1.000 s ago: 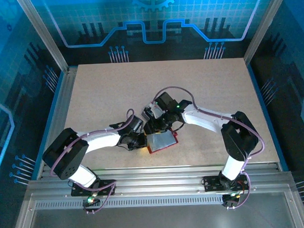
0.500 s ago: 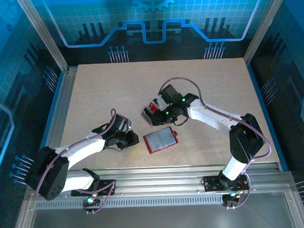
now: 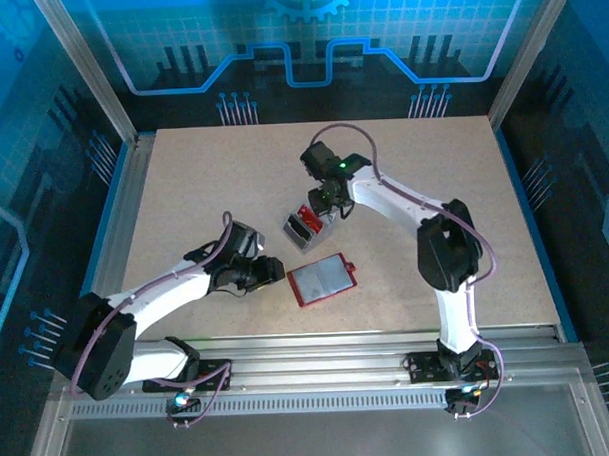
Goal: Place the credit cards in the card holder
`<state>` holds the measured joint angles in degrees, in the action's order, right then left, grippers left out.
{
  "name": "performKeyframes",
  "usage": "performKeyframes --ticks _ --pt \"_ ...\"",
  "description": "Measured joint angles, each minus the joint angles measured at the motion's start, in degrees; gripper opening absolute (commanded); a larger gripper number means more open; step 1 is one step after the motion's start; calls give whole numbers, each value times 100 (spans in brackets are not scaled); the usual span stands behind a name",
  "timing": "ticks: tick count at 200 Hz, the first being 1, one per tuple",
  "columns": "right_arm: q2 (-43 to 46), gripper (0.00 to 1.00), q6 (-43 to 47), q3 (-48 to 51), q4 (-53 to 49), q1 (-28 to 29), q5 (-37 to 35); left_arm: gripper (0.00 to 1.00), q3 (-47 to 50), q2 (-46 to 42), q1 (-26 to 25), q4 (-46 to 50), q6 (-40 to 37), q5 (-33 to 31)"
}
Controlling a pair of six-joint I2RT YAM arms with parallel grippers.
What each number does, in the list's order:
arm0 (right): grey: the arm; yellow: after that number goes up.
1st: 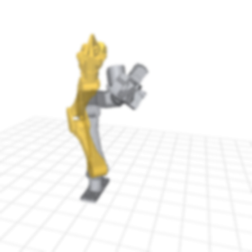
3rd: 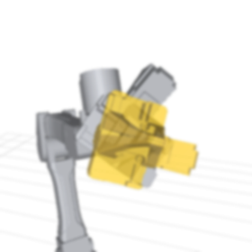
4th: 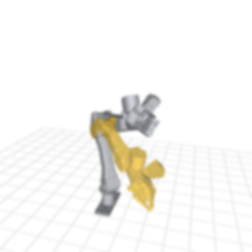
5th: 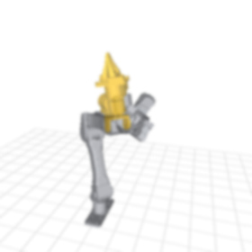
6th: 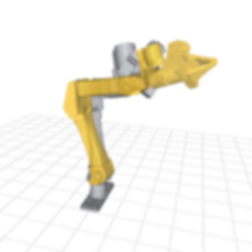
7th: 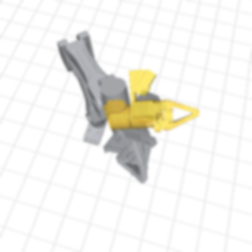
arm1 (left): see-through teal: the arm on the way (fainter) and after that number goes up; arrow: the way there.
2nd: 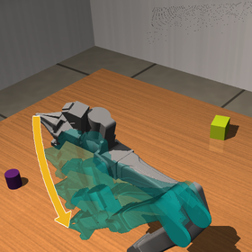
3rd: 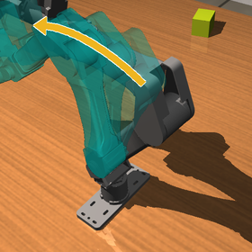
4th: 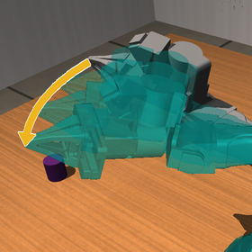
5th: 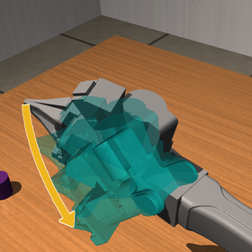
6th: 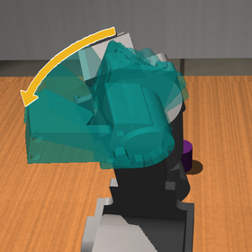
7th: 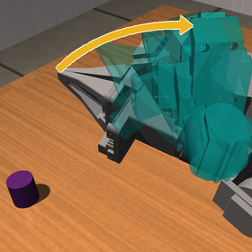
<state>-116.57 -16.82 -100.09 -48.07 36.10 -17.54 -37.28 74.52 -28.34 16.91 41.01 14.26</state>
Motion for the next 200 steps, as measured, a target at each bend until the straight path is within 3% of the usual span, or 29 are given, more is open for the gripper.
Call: performKeyframes --ticks 54,100,161,200 --pt "-369 51 221 -280 -203 31 -197 48 -1519 1084 46 83 -2 -94" --pt "-391 50 297 -350 -205 31 -181 35 -2686 2232 227 81 -42 -155" --pt "-551 47 341 -352 -205 24 -133 15 -3287 2841 302 39 -44 -81" --pt "-570 47 352 -358 -210 22 -133 13 -3333 3187 330 -129 2 55"
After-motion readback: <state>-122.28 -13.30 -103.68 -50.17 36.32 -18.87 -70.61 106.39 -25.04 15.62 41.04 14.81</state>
